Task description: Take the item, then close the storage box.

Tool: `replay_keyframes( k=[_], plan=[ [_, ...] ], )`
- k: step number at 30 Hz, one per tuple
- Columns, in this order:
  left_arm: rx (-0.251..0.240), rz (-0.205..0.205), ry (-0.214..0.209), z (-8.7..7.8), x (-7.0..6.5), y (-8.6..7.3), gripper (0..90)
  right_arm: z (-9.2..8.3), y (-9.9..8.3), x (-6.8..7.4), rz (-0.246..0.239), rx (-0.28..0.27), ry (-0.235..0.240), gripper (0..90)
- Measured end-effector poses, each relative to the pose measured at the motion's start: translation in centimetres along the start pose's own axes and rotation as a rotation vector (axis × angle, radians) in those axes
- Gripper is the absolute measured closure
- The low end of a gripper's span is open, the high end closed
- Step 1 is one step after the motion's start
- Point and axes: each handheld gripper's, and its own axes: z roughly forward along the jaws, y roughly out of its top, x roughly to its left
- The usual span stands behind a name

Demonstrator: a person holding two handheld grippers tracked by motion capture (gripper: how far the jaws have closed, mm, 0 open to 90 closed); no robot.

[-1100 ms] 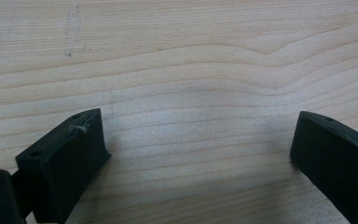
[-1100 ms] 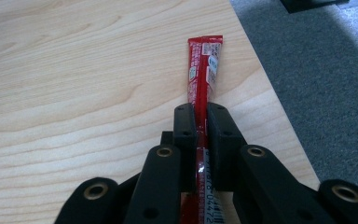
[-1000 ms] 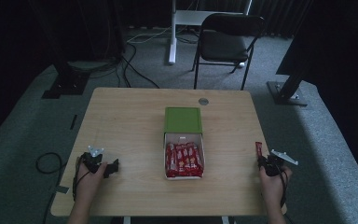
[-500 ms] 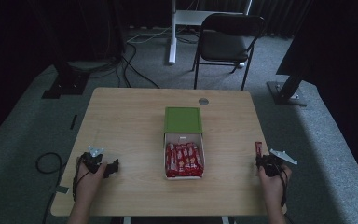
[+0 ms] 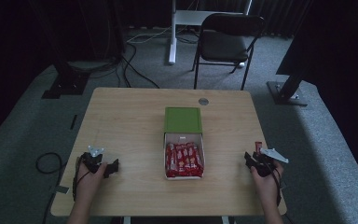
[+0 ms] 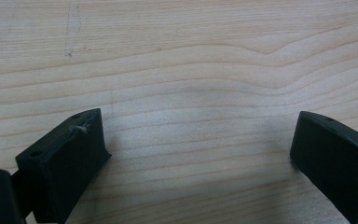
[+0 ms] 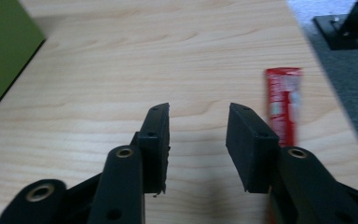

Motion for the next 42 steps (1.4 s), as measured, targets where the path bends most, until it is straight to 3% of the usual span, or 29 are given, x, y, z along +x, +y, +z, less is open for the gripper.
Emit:
replay_keyframes(
  k=[5,11,14,21,26,33,34,42],
  plan=[
    [0.0,0.0,0.0,0.0,0.0,0.0,4.1,0.8,-0.4,0.8,-0.038,0.035,0.046,51.1],
    [0.0,0.0,0.0,0.0,0.0,0.0,4.1,0.8,-0.3,0.8,-0.046,0.025,0.075,42.3],
    [0.001,-0.006,0.007,0.0,-0.1,0.0,3.7,1.0,-0.2,0.7,-0.081,0.026,0.066,34.5],
    [0.005,-0.012,0.015,0.0,-0.2,0.0,3.4,1.1,0.0,1.3,-0.102,0.022,0.156,20.2],
    [0.003,0.011,-0.009,0.0,-0.4,0.0,3.4,1.2,0.1,2.2,-0.116,0.029,0.194,18.8],
    [0.004,0.057,-0.04,-0.2,-0.7,0.0,4.9,1.1,0.3,2.5,-0.124,0.022,0.189,19.0],
    [0.007,0.083,-0.042,-0.4,-0.8,0.1,5.2,1.1,0.3,2.5,-0.125,0.018,0.192,19.0],
    [-0.039,0.112,-0.11,-1.5,-2.4,1.0,5.3,0.3,1.1,3.5,-0.15,-0.005,0.227,18.5]
  ],
)
